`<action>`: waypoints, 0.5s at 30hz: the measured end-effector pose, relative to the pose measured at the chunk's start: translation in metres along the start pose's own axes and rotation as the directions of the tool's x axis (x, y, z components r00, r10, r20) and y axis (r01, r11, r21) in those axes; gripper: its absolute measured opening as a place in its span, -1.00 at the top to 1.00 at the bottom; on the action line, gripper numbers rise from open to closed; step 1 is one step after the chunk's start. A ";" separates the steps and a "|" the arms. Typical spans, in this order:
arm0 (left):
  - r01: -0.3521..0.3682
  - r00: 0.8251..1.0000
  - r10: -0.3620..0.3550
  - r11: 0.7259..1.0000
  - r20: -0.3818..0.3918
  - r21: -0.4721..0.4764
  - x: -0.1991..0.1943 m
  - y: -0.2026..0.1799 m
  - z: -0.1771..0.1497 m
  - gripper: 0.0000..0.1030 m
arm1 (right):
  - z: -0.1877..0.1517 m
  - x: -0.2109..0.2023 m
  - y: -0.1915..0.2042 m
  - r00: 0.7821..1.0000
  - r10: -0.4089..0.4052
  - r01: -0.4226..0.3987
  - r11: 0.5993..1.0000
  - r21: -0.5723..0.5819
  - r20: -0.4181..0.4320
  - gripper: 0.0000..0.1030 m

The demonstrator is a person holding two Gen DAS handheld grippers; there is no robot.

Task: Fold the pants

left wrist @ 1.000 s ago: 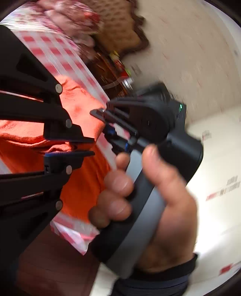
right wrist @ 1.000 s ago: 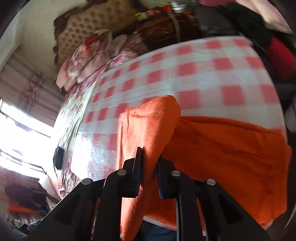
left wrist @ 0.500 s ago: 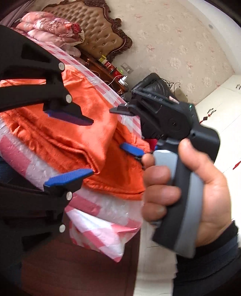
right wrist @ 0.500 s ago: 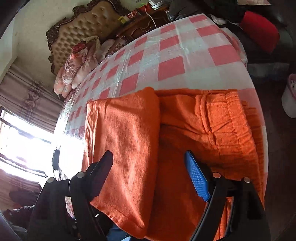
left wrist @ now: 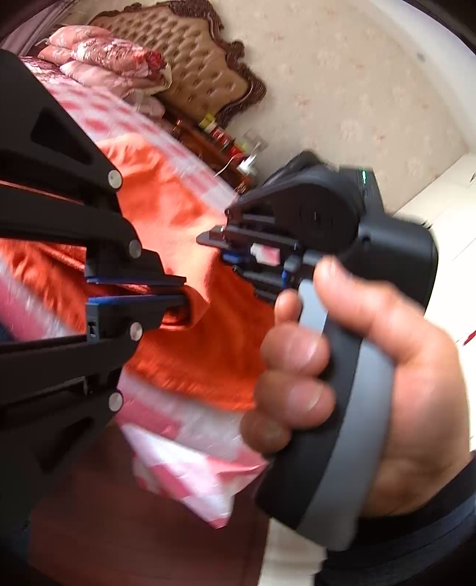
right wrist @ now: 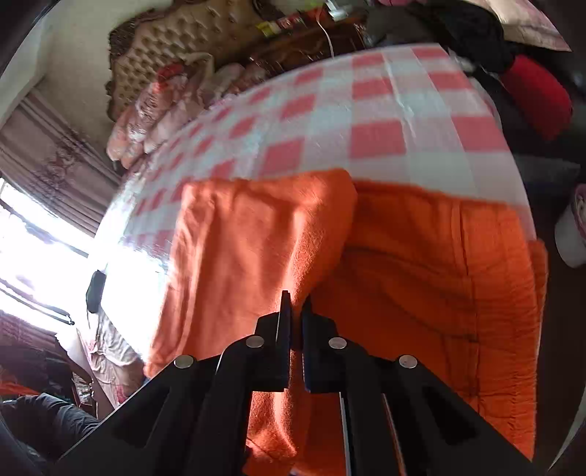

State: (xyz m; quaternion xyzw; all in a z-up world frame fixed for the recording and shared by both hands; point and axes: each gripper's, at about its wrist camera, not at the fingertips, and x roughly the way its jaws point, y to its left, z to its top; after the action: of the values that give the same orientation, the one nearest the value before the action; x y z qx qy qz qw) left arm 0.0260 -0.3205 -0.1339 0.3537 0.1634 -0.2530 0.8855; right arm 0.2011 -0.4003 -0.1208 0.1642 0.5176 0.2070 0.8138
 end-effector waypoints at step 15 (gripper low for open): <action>0.119 0.986 -0.132 0.984 0.103 0.130 0.019 -0.060 0.069 0.92 | -0.005 -0.083 -0.065 0.988 -0.086 0.078 0.994 0.071 0.129 0.89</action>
State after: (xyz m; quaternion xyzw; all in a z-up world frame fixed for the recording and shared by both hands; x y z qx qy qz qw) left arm 0.0151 -0.4132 -0.1274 0.3823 0.1199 -0.3373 0.8519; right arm 0.1761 -0.4985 -0.0896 0.1828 0.4758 0.1449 0.8481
